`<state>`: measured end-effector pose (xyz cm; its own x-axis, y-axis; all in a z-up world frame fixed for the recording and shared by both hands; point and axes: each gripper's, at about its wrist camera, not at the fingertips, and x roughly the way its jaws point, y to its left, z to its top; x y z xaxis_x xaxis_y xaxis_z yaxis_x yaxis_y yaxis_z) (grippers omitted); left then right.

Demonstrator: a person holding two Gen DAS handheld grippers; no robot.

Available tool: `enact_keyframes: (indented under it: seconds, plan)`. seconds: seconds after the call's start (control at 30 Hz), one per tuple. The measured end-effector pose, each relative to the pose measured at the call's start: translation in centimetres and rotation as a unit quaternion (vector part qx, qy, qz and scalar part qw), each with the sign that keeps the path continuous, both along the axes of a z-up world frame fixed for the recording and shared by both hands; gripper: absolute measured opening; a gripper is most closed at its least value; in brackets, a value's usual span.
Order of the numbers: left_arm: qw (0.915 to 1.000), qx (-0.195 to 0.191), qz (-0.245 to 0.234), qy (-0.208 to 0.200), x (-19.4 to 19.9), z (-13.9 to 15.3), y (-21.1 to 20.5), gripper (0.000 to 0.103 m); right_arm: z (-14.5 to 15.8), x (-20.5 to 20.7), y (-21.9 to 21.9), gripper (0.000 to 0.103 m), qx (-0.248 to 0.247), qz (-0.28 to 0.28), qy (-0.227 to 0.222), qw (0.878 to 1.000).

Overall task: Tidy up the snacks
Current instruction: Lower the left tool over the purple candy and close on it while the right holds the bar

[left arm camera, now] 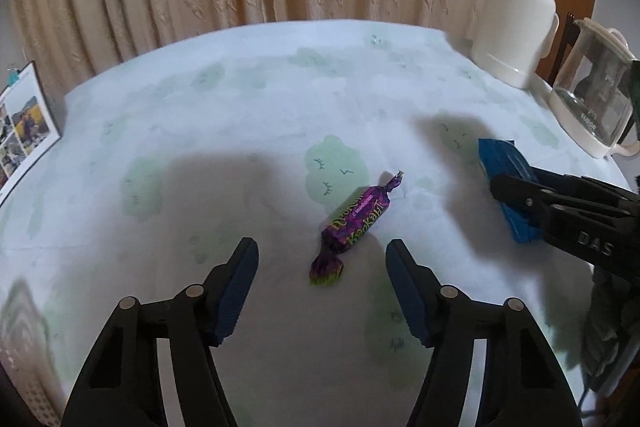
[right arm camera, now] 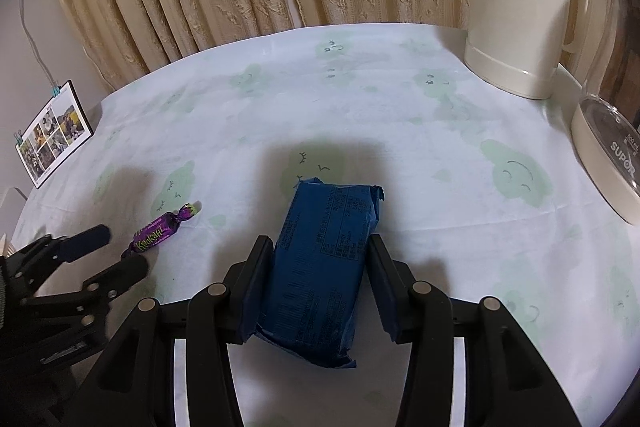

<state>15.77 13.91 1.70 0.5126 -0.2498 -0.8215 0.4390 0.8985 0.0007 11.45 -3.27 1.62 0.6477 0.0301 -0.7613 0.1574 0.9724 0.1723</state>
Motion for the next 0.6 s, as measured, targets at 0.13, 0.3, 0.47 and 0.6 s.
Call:
enact_keyframes:
  seconds: [0.13,0.3,0.47,0.6]
  plan:
    - [1.0,0.001,-0.005,0.004,0.6,-0.3,-0.6,0.062,0.0,0.0,0.0,0.045,0.003,0.0,0.0,1.0]
    - [1.0,-0.001,-0.007,0.006,1.4,-0.3,-1.2,0.052,0.0,0.0,0.0,0.045,0.004,0.0,-0.001,1.0]
    - [0.9999,-0.005,-0.012,0.002,1.3,-0.2,-1.8,0.034,0.0,0.0,0.0,0.045,0.004,0.0,-0.001,1.0]
    - [0.9999,-0.01,-0.014,-0.001,1.1,-0.2,-2.1,0.025,0.0,-0.1,0.1,0.045,0.004,0.0,-0.001,1.0]
